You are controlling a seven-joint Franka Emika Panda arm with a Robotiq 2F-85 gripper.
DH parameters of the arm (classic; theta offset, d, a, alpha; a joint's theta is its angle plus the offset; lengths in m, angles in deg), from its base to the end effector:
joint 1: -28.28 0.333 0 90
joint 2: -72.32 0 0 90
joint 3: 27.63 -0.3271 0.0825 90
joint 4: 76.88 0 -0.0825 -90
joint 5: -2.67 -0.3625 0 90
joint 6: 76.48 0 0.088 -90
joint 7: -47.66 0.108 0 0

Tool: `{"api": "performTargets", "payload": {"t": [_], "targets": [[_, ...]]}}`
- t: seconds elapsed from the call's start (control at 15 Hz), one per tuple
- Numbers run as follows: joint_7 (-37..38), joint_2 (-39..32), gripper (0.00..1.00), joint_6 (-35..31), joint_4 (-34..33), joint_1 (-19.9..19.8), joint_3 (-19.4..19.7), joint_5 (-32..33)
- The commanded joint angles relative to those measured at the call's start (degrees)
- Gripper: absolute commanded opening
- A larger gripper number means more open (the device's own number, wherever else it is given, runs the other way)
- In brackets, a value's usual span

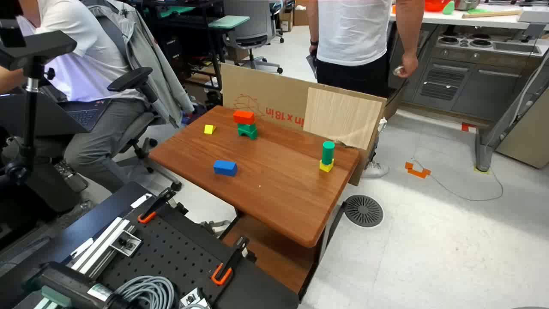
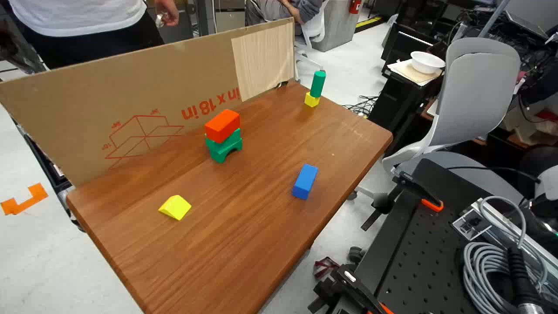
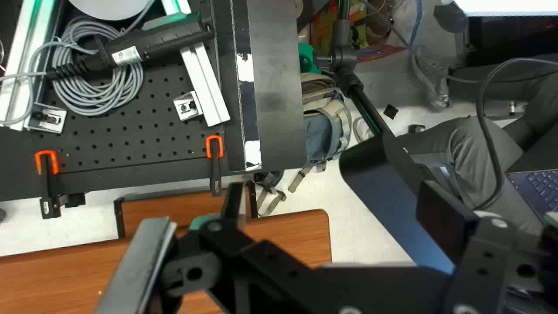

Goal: Put the blue building block on top of the orange building block

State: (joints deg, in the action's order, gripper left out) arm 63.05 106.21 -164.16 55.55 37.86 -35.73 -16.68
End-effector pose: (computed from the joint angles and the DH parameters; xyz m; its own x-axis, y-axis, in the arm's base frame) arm 0.2964 0.1438 0.5568 0.9678 0.0145 -0.2513 -0.0353 -0.9807 -0.1925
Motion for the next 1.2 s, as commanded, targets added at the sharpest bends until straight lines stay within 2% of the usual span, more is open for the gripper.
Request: {"api": "performTargets", "payload": {"t": [0.0, 0.53, 0.87, 1.13], "targets": [[-0.6, 0.1, 1.0, 0.3, -0.2, -1.4, -1.0, -0.5], [-1.4, -0.1, 1.0, 0.2, 0.0, -1.4, -0.7, -0.5], [-3.2, 0.4, 1.0, -1.2, 1.4, -5.1, 1.5, 2.6], [-6.3, -1.3, 1.0, -7.5, 5.4, -7.8, 1.8, 9.0]]}}
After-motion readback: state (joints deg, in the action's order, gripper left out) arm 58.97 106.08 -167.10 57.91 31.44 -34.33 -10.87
